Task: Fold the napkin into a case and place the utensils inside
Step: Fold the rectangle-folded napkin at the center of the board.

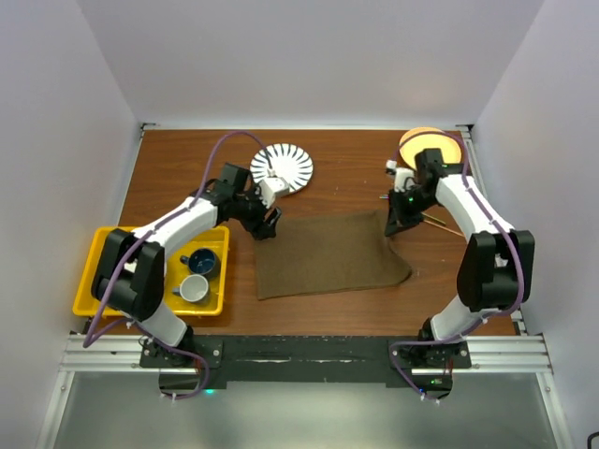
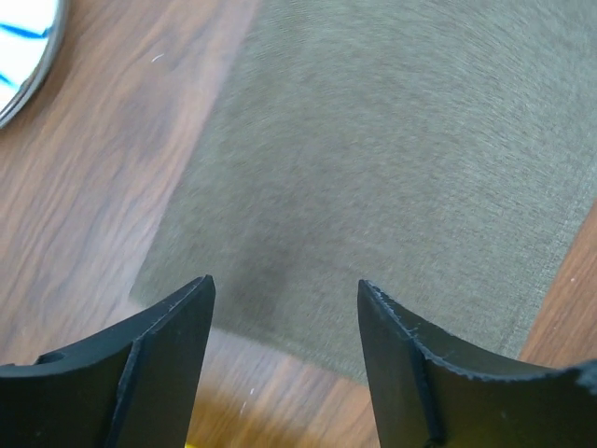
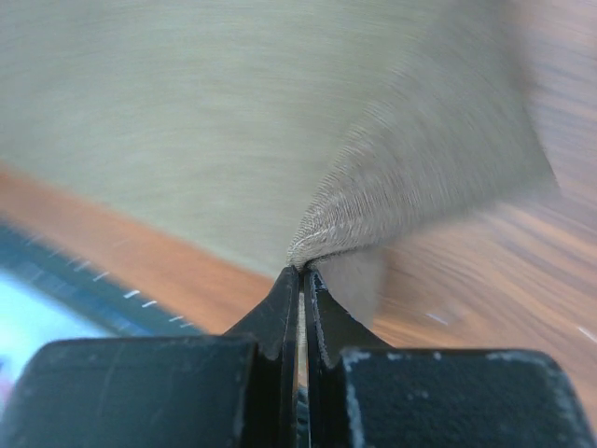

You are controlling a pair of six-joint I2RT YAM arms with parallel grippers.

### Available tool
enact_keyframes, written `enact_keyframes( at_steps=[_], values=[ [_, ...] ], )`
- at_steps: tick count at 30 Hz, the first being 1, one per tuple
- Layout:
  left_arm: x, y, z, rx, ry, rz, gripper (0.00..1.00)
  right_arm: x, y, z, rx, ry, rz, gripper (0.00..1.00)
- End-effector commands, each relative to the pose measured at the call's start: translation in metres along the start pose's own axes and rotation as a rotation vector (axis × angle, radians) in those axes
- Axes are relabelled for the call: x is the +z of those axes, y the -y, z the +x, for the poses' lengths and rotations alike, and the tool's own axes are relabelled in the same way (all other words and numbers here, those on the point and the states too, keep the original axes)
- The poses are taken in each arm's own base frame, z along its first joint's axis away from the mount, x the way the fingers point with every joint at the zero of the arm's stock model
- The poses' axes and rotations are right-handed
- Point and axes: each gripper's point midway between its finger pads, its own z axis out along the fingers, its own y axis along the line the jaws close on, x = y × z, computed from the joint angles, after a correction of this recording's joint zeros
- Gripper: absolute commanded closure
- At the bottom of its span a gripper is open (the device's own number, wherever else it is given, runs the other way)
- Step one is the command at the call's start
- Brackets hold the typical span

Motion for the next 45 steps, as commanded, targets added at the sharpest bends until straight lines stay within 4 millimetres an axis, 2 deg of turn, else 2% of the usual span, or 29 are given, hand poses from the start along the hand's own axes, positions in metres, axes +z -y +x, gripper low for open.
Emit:
enact_keyframes(
  at_steps=[1,5,7,8,10,11,13,14,15,17,19,20,26,27,29,30,32,33,34,36,37,38,39,40,42,43,44,45],
  values=[
    [-0.024,-0.023,-0.021,-0.115,0.112,0.025,0.28,-0.005,-0.083,-0.021,-0.071,0.071,-0.271,1.00],
    [-0.048,-0.024,-0.036,-0.132,0.195,0.039,0.18,0.018,-0.137,-0.034,-0.098,0.064,-0.385,1.00],
    [-0.065,-0.022,-0.049,-0.134,0.243,0.021,0.11,0.032,-0.157,-0.044,-0.104,0.074,-0.414,1.00],
    [-0.072,-0.020,-0.055,-0.136,0.267,0.022,0.09,0.038,-0.177,-0.042,-0.141,0.067,-0.431,1.00],
    [-0.091,-0.026,-0.065,-0.168,0.317,-0.003,0.03,0.051,-0.198,-0.050,-0.164,0.088,-0.444,1.00],
    [-0.099,-0.027,-0.071,-0.170,0.338,-0.005,0.02,0.062,-0.217,-0.048,-0.204,0.066,-0.453,1.00],
    [-0.115,-0.038,-0.073,-0.216,0.364,-0.041,0.00,0.073,-0.235,-0.053,-0.226,0.071,-0.462,1.00],
    [-0.122,-0.042,-0.076,-0.227,0.381,-0.042,0.00,0.086,-0.247,-0.051,-0.241,0.051,-0.467,1.00],
    [-0.130,-0.052,-0.073,-0.255,0.394,-0.061,0.00,0.091,-0.254,-0.051,-0.229,0.049,-0.468,1.00],
    [-0.138,-0.055,-0.072,-0.291,0.408,-0.047,0.00,0.104,-0.272,-0.054,-0.252,0.065,-0.478,1.00],
    [-0.143,-0.060,-0.067,-0.301,0.409,-0.056,0.00,0.108,-0.286,-0.059,-0.260,0.079,-0.493,1.00],
    [-0.145,-0.061,-0.065,-0.303,0.410,-0.063,0.00,0.117,-0.291,-0.056,-0.259,0.060,-0.491,1.00],
    [-0.141,-0.061,-0.058,-0.302,0.394,-0.060,0.00,0.133,-0.311,-0.055,-0.250,0.036,-0.517,1.00],
    [-0.140,-0.062,-0.057,-0.307,0.392,-0.062,0.00,0.140,-0.312,-0.050,-0.244,0.005,-0.521,0.96],
    [-0.139,-0.061,-0.055,-0.300,0.389,-0.054,0.00,0.129,-0.325,-0.045,-0.263,-0.021,-0.582,0.78],
    [-0.139,-0.061,-0.054,-0.291,0.388,-0.055,0.00,0.124,-0.328,-0.045,-0.275,-0.016,-0.596,0.72],
    [-0.138,-0.061,-0.050,-0.290,0.382,-0.051,0.00,0.102,-0.327,-0.053,-0.304,0.014,-0.610,0.58],
    [-0.137,-0.060,-0.049,-0.279,0.380,-0.048,0.00,0.093,-0.323,-0.049,-0.321,0.000,-0.618,0.50],
    [-0.135,-0.056,-0.046,-0.278,0.375,-0.029,0.00,0.078,-0.317,-0.057,-0.324,0.024,-0.622,0.46],
    [-0.132,-0.054,-0.041,-0.252,0.368,-0.022,0.00,0.064,-0.302,-0.054,-0.338,0.020,-0.616,0.45],
    [-0.129,-0.052,-0.037,-0.250,0.370,-0.017,0.00,0.053,-0.288,-0.057,-0.324,0.044,-0.603,0.46],
    [-0.127,-0.050,-0.035,-0.240,0.369,-0.011,0.02,0.052,-0.276,-0.057,-0.319,0.052,-0.584,0.46],
    [-0.122,-0.049,-0.030,-0.220,0.356,-0.007,0.03,0.056,-0.254,-0.053,-0.281,0.044,-0.548,0.46],
    [-0.116,-0.042,-0.031,-0.194,0.339,0.003,0.05,0.052,-0.244,-0.053,-0.279,0.057,-0.517,0.47],
    [-0.104,-0.038,-0.025,-0.135,0.280,-0.027,0.11,0.064,-0.209,-0.040,-0.275,0.029,-0.400,0.52],
    [-0.091,-0.022,-0.030,-0.081,0.254,-0.008,0.13,0.065,-0.201,-0.037,-0.276,0.027,-0.369,0.53],
    [-0.084,-0.018,-0.031,-0.047,0.239,-0.023,0.17,0.068,-0.192,-0.034,-0.267,0.023,-0.340,0.56],
    [-0.077,-0.024,-0.031,-0.021,0.218,-0.088,0.21,0.073,-0.178,-0.029,-0.243,0.012,-0.304,0.58]
  ],
)
